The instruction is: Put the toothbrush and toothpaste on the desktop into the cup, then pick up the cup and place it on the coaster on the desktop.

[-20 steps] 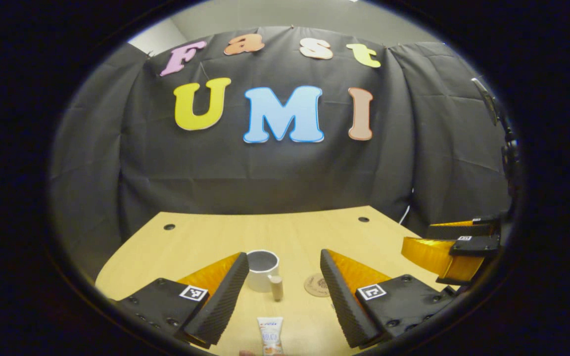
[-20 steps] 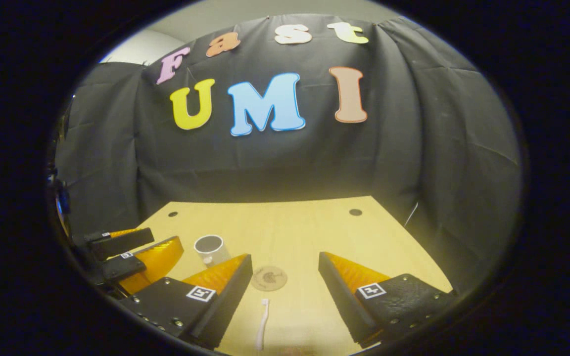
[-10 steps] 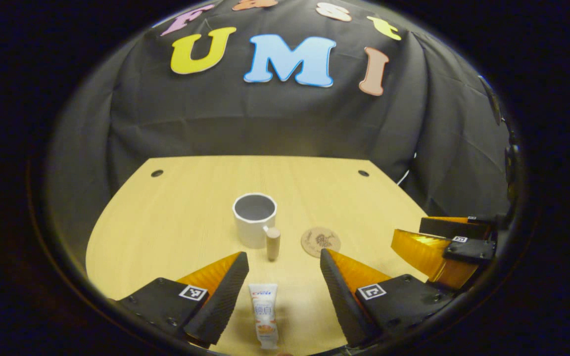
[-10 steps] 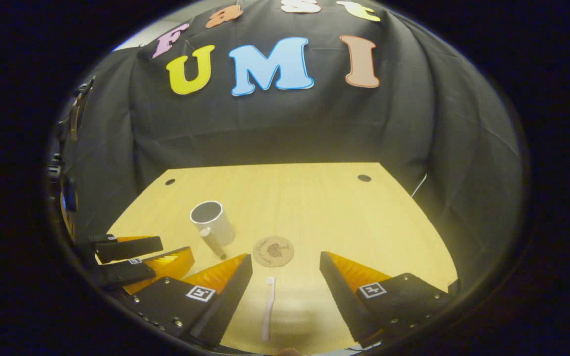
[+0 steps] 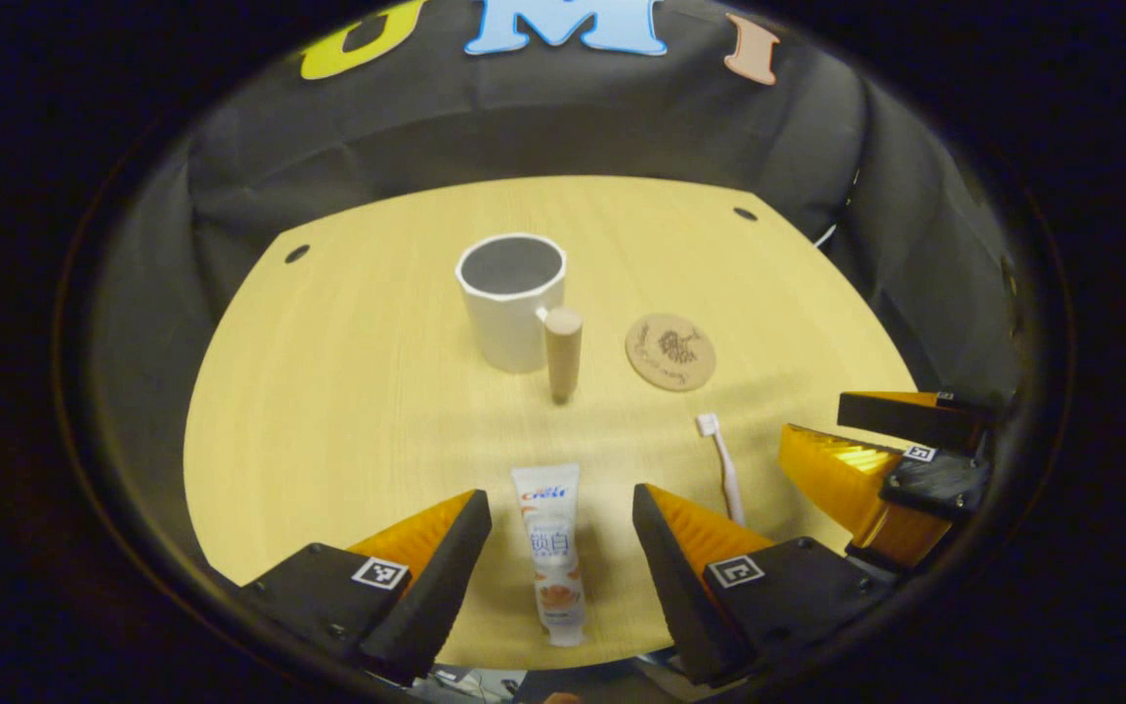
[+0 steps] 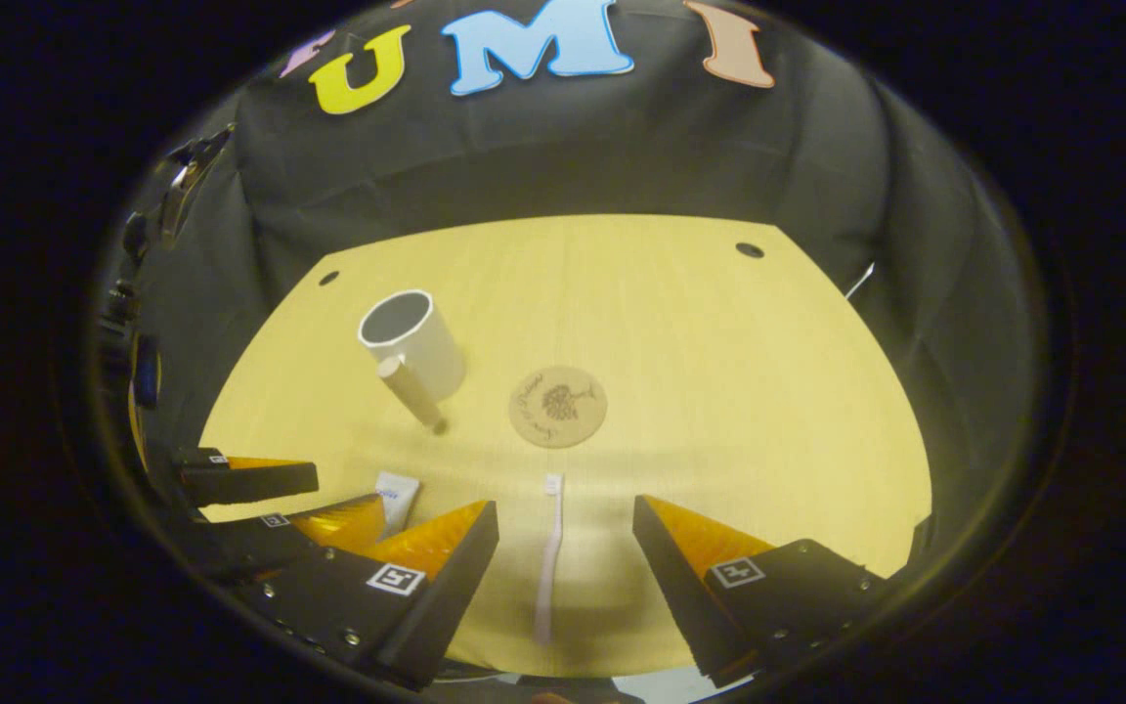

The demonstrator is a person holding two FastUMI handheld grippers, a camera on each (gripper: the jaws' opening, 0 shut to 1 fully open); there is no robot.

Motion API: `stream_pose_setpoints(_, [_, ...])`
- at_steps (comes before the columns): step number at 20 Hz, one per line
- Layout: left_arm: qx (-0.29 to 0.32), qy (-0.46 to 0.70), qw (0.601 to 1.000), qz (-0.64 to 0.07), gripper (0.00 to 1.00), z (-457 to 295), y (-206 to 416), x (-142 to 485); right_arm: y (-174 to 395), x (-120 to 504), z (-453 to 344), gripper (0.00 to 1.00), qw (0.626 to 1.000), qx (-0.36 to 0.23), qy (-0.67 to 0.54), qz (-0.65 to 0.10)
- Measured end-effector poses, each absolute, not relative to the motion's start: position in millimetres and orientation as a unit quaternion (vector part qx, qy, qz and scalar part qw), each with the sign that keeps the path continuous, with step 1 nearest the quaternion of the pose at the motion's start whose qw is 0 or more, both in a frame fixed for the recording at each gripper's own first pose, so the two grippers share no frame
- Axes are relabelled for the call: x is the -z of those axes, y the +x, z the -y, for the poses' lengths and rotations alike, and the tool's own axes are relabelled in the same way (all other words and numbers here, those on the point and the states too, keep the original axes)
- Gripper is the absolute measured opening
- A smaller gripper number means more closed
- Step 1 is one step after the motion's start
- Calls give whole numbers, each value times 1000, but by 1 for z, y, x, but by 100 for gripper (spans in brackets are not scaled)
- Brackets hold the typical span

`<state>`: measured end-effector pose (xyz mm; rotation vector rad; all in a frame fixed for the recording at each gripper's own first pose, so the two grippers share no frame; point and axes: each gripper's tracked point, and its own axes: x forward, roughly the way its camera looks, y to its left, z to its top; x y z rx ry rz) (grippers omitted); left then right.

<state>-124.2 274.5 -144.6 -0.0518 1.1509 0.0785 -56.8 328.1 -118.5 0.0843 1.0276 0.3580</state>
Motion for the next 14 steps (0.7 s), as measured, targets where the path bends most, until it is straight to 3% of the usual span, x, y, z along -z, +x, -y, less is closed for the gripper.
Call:
stream_pose_setpoints(3, [-40, -43, 816, -575, 96, -268, -132, 143, -64, 136, -335, 91, 833, -176, 38, -522])
stream_pose_setpoints(4, [-43, -49, 809, -584, 92, -266, -136, 146, -67, 143, -336, 91, 828, -178, 36, -531])
stream_pose_setpoints(14, [-40, -81, 757, -647, 96, -262, -151, 182, -83, 182, -349, 91, 774, -186, 25, -605])
